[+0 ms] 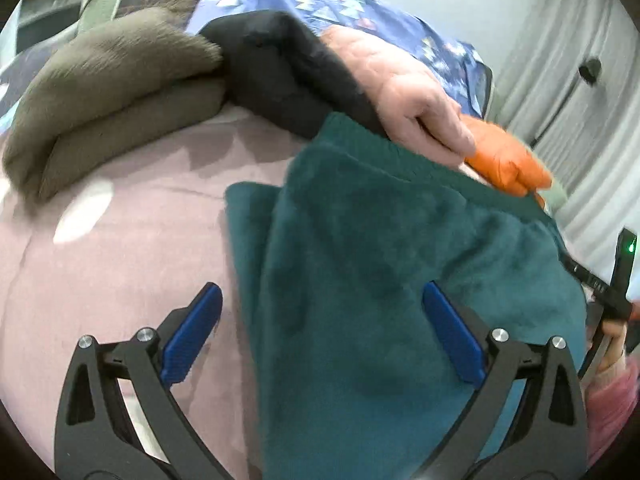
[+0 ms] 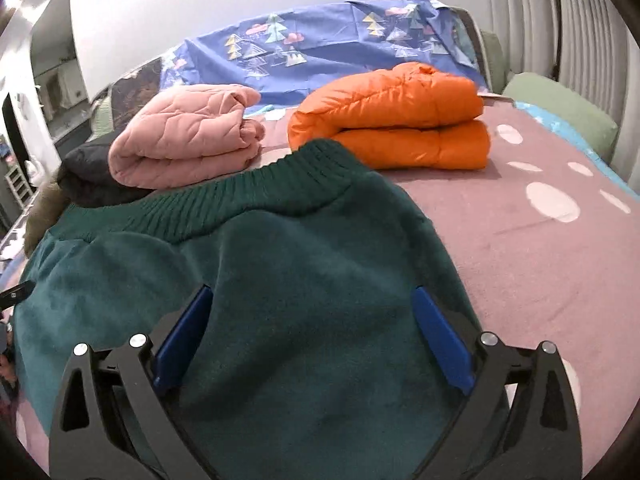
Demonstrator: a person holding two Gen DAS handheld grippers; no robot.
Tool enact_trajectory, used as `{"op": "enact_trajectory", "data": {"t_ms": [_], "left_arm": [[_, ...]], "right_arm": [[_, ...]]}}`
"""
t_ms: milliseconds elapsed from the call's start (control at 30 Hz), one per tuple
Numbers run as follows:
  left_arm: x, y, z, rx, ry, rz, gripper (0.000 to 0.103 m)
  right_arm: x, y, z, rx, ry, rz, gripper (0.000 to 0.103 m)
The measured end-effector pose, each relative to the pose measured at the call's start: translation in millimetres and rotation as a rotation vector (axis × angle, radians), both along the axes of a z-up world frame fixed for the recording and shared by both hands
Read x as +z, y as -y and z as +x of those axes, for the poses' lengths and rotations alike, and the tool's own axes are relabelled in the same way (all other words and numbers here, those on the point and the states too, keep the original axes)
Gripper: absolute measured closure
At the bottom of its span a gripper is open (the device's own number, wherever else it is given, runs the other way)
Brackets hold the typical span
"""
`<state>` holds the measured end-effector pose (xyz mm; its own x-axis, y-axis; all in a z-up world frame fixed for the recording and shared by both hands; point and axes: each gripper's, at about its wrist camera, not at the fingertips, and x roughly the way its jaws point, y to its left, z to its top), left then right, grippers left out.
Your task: Fold large clothes
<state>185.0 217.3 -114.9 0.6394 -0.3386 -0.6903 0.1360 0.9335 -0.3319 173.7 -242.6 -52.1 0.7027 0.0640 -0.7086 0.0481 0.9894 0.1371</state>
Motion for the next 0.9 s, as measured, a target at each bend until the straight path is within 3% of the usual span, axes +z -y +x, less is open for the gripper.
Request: {"op": "enact_trajectory", "data": {"t_ms": [167,300,333,367,400,433,467,500,533,567,600,900], "left_arm": [[14.9,-10.3,-33.0,0.009,0.054,0.037,0.002],[4.7,-23.7,-47.4,0.006,0.041,0.072,0.002],[-6.2,-25.3,-46.3,0.011,0.010,0.086,0.002],[-12.5,-27.1,-44.8,0.008,-0.008,0.065,0.002],[-14.8,-30.0,-44.7,0.009,-0.011,0.038,0.002],[-13.7,-31.3,-44.3,0.007,-0.012,0.030,0.002],[-13.4,-31.6,-44.4,0.006,-0.013,0.035,0.002],[-14.5,-29.6,-44.4,0.004,-0.011,0.044,0.002],[-14.0,-29.4,-44.7,0.003,-0.007,0.042,0.002],[-13.9,-28.3,-44.4,0.002,-0.006,0.038,0.002],[-14.7,-27.9,-43.6,0.001,-0.007,0.032,0.002],[-16.1,-30.5,-45.1,0.001,-0.004,0.017,0.002]], "right_arm": [[37.3,-25.7,-37.3,0.043,0.046,-0.009,0.005],[76.1,-63.9,-66.7,0.127,0.165,-0.046,0.007],[83.3,-76.6,-71.5,0.163,0.196,-0.042,0.013],[84.9,-87.0,-73.1,0.190,0.203,-0.043,0.027],[79.7,-97.8,-70.1,0.207,0.177,-0.056,0.037],[69.4,-105.7,-63.7,0.208,0.125,-0.068,0.057],[51.9,-111.5,-53.9,0.209,0.045,-0.065,0.068],[27.7,-114.7,-43.2,0.205,-0.047,-0.047,0.068],[6.4,-116.2,-40.4,0.190,-0.038,-0.047,0.069],[4.1,-120.7,-45.1,0.190,0.013,-0.089,0.070],[7.6,-124.6,-48.0,0.189,0.021,-0.120,0.070],[27.5,-118.7,-52.8,0.163,-0.032,-0.079,0.066]]}}
